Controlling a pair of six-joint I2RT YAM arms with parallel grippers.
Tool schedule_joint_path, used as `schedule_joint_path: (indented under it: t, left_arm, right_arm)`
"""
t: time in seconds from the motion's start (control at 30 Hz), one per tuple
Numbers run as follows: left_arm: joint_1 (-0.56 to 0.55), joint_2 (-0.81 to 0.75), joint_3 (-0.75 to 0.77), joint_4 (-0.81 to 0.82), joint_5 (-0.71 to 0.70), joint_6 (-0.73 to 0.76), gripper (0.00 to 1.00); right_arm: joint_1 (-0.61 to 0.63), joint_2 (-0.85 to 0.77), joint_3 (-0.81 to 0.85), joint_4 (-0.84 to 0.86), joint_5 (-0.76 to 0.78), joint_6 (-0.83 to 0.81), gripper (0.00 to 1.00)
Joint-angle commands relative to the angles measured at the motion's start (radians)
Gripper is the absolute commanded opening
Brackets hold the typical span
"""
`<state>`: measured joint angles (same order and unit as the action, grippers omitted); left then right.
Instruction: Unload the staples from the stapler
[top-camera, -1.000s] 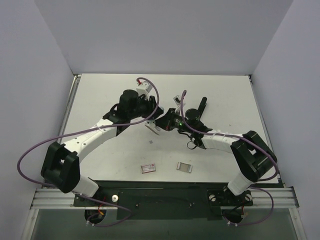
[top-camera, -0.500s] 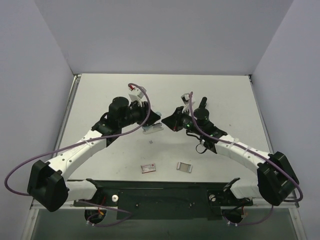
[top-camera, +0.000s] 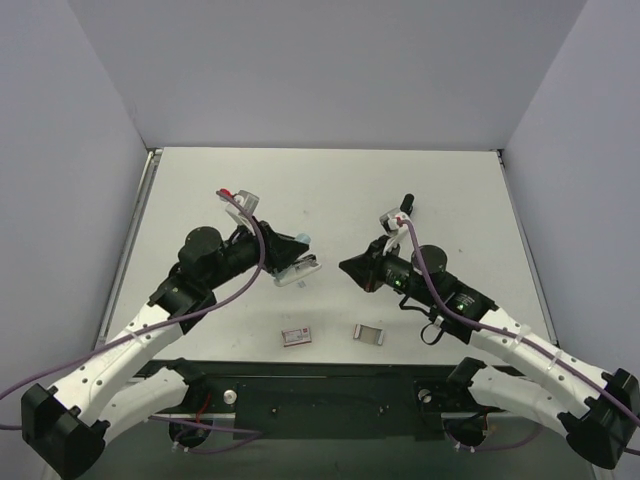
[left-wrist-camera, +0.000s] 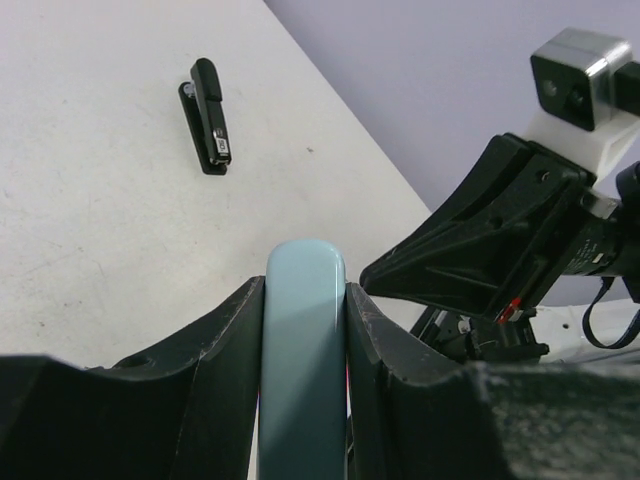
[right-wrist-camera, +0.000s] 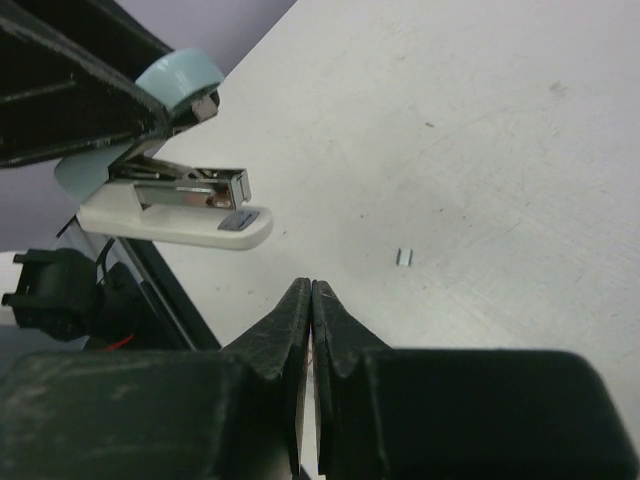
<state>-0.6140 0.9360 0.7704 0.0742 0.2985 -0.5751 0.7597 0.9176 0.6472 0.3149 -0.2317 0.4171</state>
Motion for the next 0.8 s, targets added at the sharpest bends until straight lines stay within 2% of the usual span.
schedule_joint_path:
  t: [0.0,0.2,0.53,0.77]
  left_arm:
    - [-0.020,-0.081,-0.032,0.140,-0.007,-0.084,0.00]
    - [-0.032,-0.124,-0.082,0.231,0.057,-0.160,0.00]
    - [-0.066,-0.129,-0.111,0.297,0.123,-0.173,0.00]
    - [-0.081,-0.102,-0.100,0.319,0.215,-0.172,0.00]
  right_arm:
    - [0.064,-0.051,-0.027,-0.042,-0.040,0.057,0.00]
    - [0.081,-0.065,-0.090,0.105,-0.222,0.182,0.00]
    - [0.125,-0.023,-0.049,0.231,-0.276,0.239,0.00]
    - [0.141,0.021,0.020,0.262,-0.262,0.203,0.00]
